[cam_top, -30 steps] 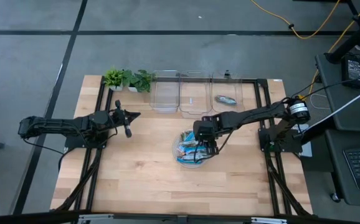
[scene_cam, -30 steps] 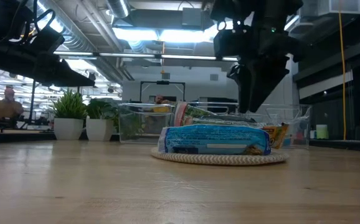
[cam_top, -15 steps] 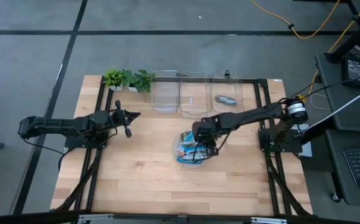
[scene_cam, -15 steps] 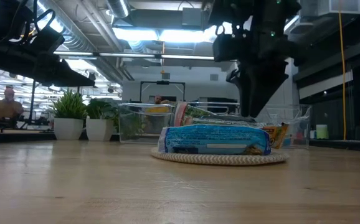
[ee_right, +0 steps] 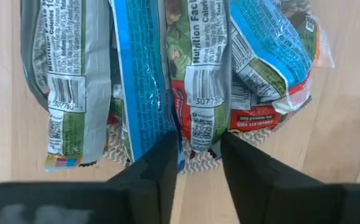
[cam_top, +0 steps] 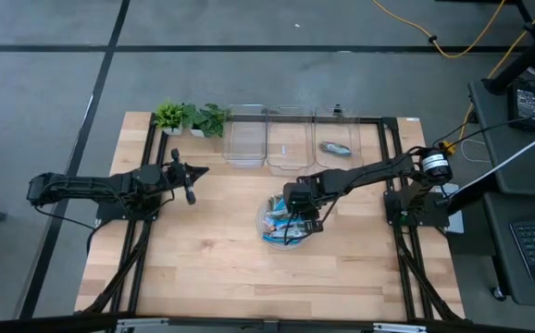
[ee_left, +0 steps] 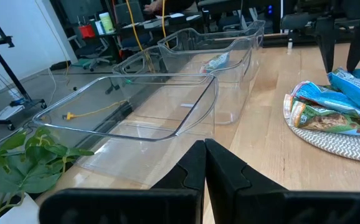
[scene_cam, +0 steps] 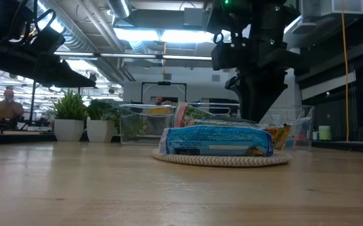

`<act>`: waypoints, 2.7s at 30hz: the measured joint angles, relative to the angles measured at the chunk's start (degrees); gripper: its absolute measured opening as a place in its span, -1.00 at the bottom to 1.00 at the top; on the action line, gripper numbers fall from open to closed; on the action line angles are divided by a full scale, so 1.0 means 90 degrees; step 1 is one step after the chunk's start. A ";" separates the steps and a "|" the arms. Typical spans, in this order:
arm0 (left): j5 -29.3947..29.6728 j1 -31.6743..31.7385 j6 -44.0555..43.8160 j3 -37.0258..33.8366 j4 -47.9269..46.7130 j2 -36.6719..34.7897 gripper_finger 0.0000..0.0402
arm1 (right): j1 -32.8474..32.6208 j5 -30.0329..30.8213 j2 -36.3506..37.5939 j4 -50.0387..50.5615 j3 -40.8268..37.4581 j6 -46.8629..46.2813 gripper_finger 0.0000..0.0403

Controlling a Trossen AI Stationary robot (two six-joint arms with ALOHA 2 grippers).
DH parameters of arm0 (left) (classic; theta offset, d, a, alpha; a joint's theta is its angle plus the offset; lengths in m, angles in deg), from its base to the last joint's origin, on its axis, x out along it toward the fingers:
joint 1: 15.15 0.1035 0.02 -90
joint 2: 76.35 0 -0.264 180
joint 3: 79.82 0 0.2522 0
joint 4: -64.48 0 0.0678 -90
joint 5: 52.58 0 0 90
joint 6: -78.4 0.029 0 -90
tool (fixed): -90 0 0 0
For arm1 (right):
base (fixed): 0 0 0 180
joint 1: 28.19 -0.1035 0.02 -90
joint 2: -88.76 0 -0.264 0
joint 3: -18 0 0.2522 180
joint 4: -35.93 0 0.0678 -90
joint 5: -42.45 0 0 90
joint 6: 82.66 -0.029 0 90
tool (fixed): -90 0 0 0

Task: Pick and place Granola Bars by type
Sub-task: Put the red granola bar into the right transparent bin

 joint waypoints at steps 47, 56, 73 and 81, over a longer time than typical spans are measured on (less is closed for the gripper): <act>-0.0002 0.0000 0.0000 0.0000 0.0028 0.0000 -0.98 | -0.0296 0.0540 0.1847 0.2127 0.1704 -0.1511 -0.96; -0.0041 -0.0002 0.0000 -0.0001 0.0033 0.0001 -0.98 | 0.0030 0.0946 0.2108 0.3063 0.2037 -0.1864 -0.96; -0.0046 -0.0001 0.0000 0.0000 0.0039 0.0001 -0.98 | 0.2549 0.1528 0.2196 0.5263 0.4083 -0.1898 -0.95; -0.0046 0.0001 0.0000 0.0002 0.0039 0.0002 -0.98 | 0.3296 0.1611 0.2205 0.5263 0.3862 -0.1686 -0.95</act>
